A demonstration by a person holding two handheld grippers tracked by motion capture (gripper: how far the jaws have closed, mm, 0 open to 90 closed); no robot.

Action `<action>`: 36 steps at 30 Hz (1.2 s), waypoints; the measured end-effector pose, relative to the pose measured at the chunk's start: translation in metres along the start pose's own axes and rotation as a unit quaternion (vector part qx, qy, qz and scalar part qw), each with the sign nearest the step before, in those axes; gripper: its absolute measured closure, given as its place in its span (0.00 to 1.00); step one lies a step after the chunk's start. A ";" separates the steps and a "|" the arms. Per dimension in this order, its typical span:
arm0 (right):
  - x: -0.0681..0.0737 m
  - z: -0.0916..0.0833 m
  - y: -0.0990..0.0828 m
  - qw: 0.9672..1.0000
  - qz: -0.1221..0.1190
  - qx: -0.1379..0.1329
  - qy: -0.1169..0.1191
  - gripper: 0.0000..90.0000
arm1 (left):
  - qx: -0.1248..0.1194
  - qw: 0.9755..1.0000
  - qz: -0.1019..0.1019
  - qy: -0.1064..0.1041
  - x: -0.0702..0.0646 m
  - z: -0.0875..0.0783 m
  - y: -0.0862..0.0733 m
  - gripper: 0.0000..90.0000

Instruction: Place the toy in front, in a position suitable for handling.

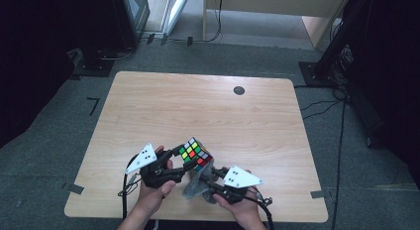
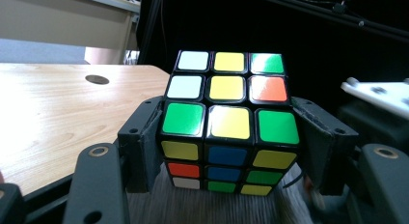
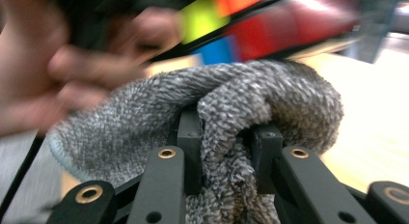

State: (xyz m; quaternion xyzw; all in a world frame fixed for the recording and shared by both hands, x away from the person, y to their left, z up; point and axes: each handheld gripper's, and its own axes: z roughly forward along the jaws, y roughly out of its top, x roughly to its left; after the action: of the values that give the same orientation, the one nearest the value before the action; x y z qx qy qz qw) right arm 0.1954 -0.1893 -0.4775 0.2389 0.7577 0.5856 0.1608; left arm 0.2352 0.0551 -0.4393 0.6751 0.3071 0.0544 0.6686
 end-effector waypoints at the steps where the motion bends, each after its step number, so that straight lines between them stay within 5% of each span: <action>1: 0.003 0.003 -0.001 1.000 -0.011 0.008 0.011 0.81 | -0.001 1.000 0.000 0.003 0.001 -0.001 0.001 0.38; 5: -0.002 -0.001 0.001 1.000 -0.018 0.012 -0.009 0.81 | -0.006 1.000 -0.002 0.008 0.004 -0.004 0.002 0.38; 6: -0.016 -0.010 0.004 0.999 0.019 -0.016 -0.046 0.81 | -0.007 1.000 -0.002 0.011 0.005 -0.005 0.003 0.38; 8: -0.023 -0.015 0.004 0.996 0.042 -0.033 -0.067 0.81 | -0.004 1.000 0.002 0.010 0.005 -0.004 0.003 0.38; 16: -0.003 -0.002 0.004 1.000 -0.009 -0.001 0.000 0.80 | -0.003 1.000 0.009 0.013 0.002 -0.004 0.004 0.38; 20: -0.014 -0.011 0.009 0.999 -0.006 -0.012 -0.032 0.81 | -0.005 1.000 0.003 0.014 0.004 -0.006 0.006 0.38; 21: -0.026 -0.021 0.012 0.997 0.025 -0.038 -0.059 0.81 | 0.001 1.000 0.006 0.014 0.003 -0.004 0.005 0.38; 23: -0.028 -0.023 0.012 0.997 0.029 -0.041 -0.064 0.81 | 0.005 1.000 0.008 0.014 0.003 -0.002 0.004 0.38; 26: -0.021 -0.017 0.010 0.999 0.010 -0.027 -0.035 0.80 | 0.007 1.000 0.009 0.015 0.001 0.000 0.002 0.38; 27: -0.012 -0.009 0.007 1.000 -0.005 -0.008 0.004 0.79 | 0.008 1.000 0.014 0.016 0.002 -0.001 0.003 0.38; 30: -0.009 -0.004 0.006 0.999 -0.019 0.014 0.025 0.79 | 0.007 1.000 0.015 0.026 0.004 -0.004 0.004 0.38; 33: -0.025 -0.014 0.009 1.000 0.014 0.007 -0.027 0.80 | 0.004 1.000 0.011 0.029 0.006 -0.006 0.006 0.38; 36: -0.046 -0.029 0.007 0.992 0.048 0.007 -0.112 0.80 | 0.007 0.999 0.010 0.033 0.008 -0.006 0.006 0.38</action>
State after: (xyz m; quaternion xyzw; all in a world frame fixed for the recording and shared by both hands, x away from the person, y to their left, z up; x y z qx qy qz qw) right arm 0.2197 -0.2365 -0.4648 0.3407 0.7267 0.5567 0.2144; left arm 0.2404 0.0646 -0.4355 0.6804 0.3228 0.0813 0.6529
